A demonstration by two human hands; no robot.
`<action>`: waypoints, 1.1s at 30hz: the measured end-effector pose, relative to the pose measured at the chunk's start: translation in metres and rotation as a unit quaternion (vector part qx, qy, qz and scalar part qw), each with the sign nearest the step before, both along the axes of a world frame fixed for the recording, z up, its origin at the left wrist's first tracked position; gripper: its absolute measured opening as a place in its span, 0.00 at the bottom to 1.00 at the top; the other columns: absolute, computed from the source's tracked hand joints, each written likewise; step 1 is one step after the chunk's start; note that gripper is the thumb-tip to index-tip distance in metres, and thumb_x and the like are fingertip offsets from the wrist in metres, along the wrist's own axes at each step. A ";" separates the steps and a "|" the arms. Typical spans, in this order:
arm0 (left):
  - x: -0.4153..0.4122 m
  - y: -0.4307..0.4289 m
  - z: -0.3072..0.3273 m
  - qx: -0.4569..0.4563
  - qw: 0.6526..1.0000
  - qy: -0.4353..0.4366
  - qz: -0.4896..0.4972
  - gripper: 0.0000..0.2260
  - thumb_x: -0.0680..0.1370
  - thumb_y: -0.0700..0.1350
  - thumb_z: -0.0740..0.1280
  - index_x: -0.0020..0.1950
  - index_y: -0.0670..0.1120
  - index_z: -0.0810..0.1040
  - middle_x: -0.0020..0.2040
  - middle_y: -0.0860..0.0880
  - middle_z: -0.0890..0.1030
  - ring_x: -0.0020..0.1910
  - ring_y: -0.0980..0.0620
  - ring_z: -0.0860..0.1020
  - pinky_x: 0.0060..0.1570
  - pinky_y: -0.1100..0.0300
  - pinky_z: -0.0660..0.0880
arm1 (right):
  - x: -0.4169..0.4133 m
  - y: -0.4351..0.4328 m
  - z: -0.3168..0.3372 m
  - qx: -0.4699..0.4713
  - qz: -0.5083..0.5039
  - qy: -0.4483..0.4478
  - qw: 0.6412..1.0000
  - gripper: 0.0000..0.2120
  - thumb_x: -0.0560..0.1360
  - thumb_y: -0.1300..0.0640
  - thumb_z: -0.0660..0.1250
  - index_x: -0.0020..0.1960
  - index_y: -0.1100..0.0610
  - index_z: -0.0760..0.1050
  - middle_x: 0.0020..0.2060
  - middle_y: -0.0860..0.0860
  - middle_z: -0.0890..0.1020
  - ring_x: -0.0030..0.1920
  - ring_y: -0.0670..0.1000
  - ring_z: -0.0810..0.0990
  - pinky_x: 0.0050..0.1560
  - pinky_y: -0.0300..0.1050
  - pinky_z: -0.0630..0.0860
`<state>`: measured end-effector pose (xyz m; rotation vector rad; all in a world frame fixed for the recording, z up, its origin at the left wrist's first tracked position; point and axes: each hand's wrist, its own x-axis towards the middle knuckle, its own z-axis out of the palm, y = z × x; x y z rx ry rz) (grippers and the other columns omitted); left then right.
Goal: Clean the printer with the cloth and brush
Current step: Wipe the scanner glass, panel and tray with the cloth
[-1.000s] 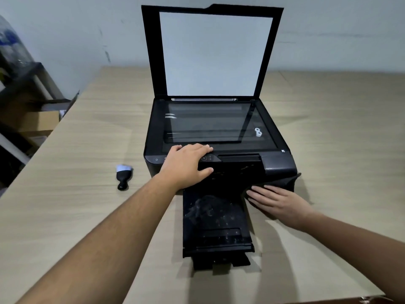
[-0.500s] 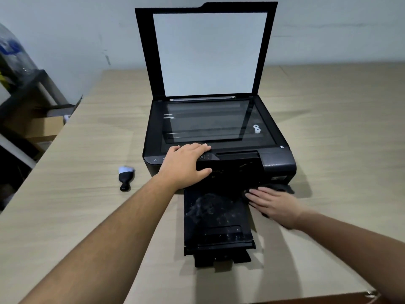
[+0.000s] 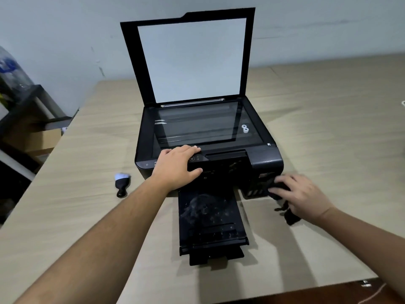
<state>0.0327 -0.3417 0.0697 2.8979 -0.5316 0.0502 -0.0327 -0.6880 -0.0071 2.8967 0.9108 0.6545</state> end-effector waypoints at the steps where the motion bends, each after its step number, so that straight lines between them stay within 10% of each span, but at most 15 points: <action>1: -0.001 -0.001 0.000 0.001 1.000 -0.001 0.001 0.27 0.75 0.59 0.63 0.73 0.56 0.63 0.71 0.58 0.69 0.70 0.56 0.67 0.69 0.53 0.60 | -0.002 0.009 0.012 0.061 -0.014 -0.028 0.998 0.20 0.64 0.65 0.60 0.52 0.54 0.80 0.49 0.56 0.80 0.46 0.59 0.77 0.46 0.51 0.73; 11: -0.001 -0.001 0.003 0.009 1.000 0.012 -0.001 0.28 0.75 0.59 0.63 0.74 0.56 0.62 0.73 0.58 0.67 0.72 0.55 0.65 0.70 0.52 0.60 | 0.030 0.068 0.033 0.441 -0.243 0.060 0.862 0.21 0.73 0.69 0.59 0.64 0.55 0.74 0.60 0.55 0.74 0.60 0.57 0.71 0.63 0.46 0.66; 16: 0.000 -0.001 0.000 0.001 1.000 0.007 -0.003 0.28 0.75 0.60 0.63 0.74 0.56 0.62 0.73 0.58 0.67 0.71 0.56 0.66 0.71 0.52 0.60 | 0.016 0.071 0.022 0.218 -0.286 -0.041 0.932 0.24 0.67 0.63 0.58 0.61 0.53 0.76 0.58 0.52 0.79 0.56 0.57 0.71 0.55 0.54 0.70; 22: 0.000 -0.003 -0.001 0.005 1.000 0.006 0.000 0.29 0.75 0.61 0.63 0.74 0.56 0.61 0.73 0.57 0.66 0.71 0.55 0.66 0.70 0.52 0.61 | 0.053 0.102 0.061 0.197 -0.297 0.096 0.929 0.25 0.70 0.66 0.61 0.65 0.53 0.73 0.64 0.54 0.74 0.60 0.61 0.70 0.60 0.53 0.66; 26: -0.002 0.000 0.001 0.008 1.000 0.018 -0.010 0.29 0.76 0.60 0.62 0.75 0.56 0.60 0.75 0.57 0.64 0.73 0.56 0.63 0.73 0.51 0.57 | 0.035 0.105 0.042 0.131 -0.173 0.021 0.976 0.23 0.64 0.67 0.59 0.57 0.55 0.78 0.53 0.54 0.80 0.51 0.60 0.77 0.49 0.51 0.74; 33: -0.011 0.023 -0.004 0.004 0.998 -0.026 0.050 0.32 0.76 0.60 0.62 0.77 0.52 0.56 0.76 0.56 0.60 0.75 0.57 0.59 0.75 0.51 0.50 | 0.042 0.130 0.066 0.070 -0.256 0.010 0.964 0.12 0.64 0.68 0.67 0.46 0.60 0.79 0.44 0.59 0.79 0.44 0.62 0.75 0.45 0.53 0.73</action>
